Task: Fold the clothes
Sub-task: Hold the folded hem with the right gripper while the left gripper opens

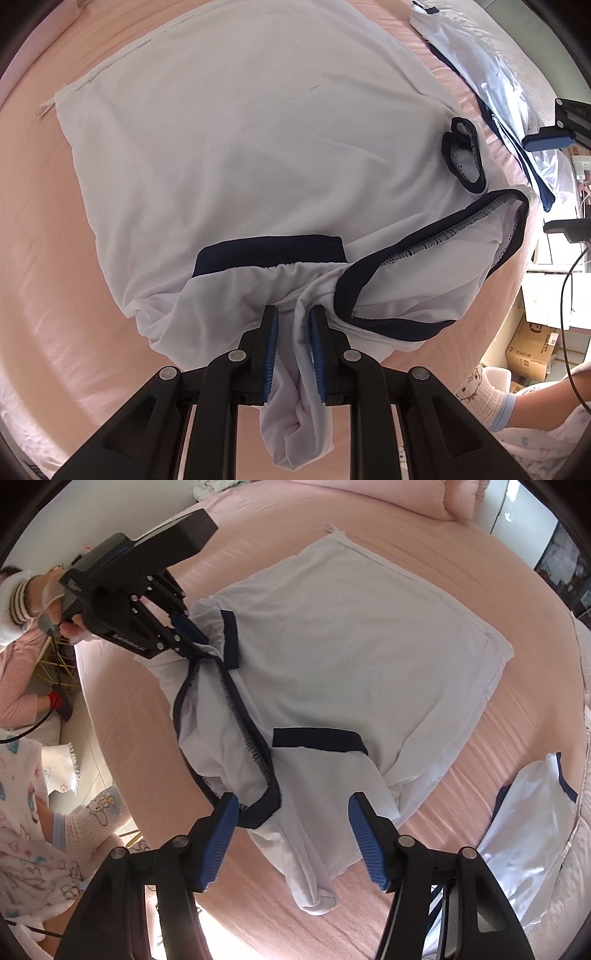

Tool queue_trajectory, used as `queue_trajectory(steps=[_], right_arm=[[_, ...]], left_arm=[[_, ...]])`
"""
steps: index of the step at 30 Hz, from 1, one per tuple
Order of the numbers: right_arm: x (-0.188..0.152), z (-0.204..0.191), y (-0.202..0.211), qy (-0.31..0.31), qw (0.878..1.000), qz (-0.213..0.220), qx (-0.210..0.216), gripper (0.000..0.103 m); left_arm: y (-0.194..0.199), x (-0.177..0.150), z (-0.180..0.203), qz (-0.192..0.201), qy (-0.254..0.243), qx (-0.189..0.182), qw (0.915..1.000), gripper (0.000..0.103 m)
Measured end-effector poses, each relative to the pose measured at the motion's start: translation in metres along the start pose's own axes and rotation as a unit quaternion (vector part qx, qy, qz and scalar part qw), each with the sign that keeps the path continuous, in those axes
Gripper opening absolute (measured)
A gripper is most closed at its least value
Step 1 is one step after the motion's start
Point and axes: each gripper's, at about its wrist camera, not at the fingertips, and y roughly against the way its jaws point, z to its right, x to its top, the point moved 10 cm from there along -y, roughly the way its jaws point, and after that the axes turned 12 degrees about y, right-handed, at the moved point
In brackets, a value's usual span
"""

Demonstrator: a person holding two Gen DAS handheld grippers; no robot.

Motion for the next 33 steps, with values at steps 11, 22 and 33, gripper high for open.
queue_trajectory(steps=[11, 22, 33], right_arm=[[-0.031, -0.033, -0.05, 0.128, 0.988, -0.077, -0.036, 0.062], [-0.032, -0.011, -0.049, -0.007, 0.998, -0.053, -0.019, 0.021], [-0.031, 0.003, -0.04, -0.065, 0.997, -0.029, -0.02, 0.016]], left_arm=[[0.0, 0.004, -0.009, -0.009, 0.012, -0.004, 0.9999, 0.018], [0.008, 0.002, -0.021, -0.045, 0.062, -0.053, 0.9956, 0.02], [0.007, -0.016, -0.008, -0.034, -0.028, -0.003, 0.999, 0.059]])
